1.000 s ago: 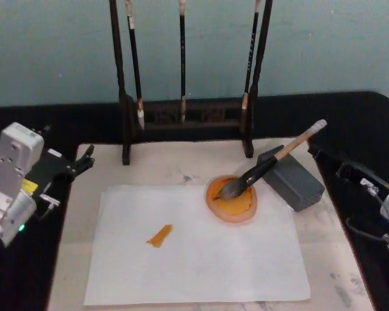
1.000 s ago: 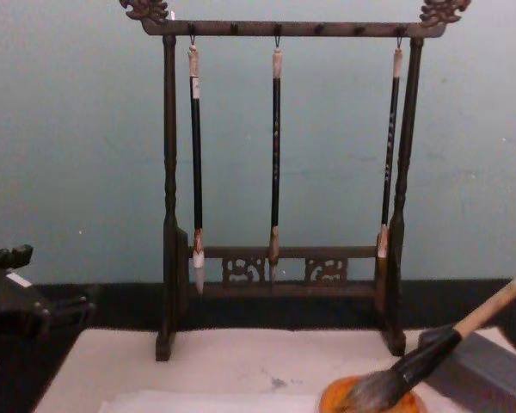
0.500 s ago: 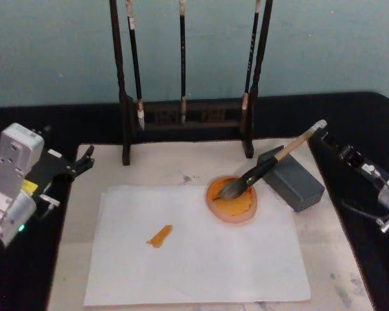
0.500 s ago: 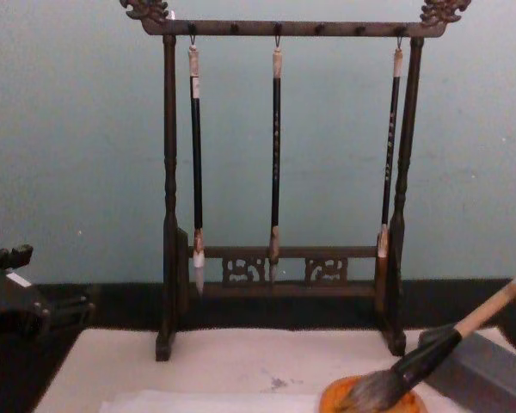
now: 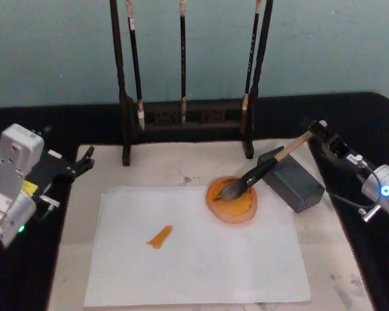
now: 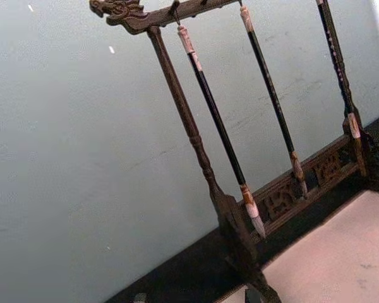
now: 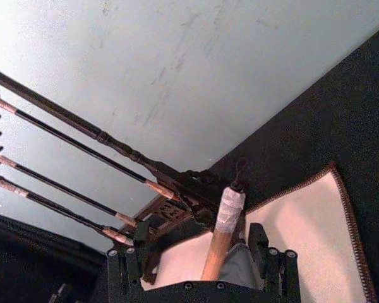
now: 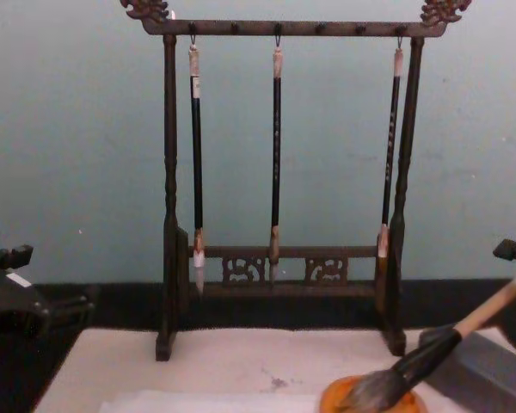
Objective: Pick up the brush from the inkstone, write on the paper, then place the brush back to its original position.
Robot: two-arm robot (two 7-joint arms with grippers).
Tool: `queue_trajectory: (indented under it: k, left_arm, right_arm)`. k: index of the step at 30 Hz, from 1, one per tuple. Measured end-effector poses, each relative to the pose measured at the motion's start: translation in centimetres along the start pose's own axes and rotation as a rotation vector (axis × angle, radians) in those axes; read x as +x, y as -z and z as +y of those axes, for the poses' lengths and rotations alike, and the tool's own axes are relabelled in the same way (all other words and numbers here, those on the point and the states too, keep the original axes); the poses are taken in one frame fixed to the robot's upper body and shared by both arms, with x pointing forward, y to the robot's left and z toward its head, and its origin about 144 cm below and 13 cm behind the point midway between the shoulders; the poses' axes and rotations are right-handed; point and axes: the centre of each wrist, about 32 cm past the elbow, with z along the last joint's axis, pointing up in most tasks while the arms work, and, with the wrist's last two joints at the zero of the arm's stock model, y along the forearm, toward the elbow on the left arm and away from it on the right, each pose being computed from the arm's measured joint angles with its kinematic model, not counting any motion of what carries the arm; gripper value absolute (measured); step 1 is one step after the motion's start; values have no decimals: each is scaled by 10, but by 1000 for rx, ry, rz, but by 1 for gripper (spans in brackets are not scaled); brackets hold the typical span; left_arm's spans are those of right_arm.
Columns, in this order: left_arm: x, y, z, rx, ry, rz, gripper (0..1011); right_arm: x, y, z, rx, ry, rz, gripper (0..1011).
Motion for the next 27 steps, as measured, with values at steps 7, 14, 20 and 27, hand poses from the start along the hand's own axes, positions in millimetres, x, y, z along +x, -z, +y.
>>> queue_trajectory:
  k: [7,14,20,27]
  left_arm:
    - [0,0,0,0,0,0,1010]
    - [0,0,0,0,0,0,1010]
    - [0,0,0,0,0,0,1010]
    - [0,0,0,0,0,0,1010]
  right_arm:
    - [2,4,4,14,-12,30,1000]
    - [3,7,6,27,0,39,1000]
    - [4,10,9,29,11,46,1000]
    - [6,12,13,26,18,48,1000]
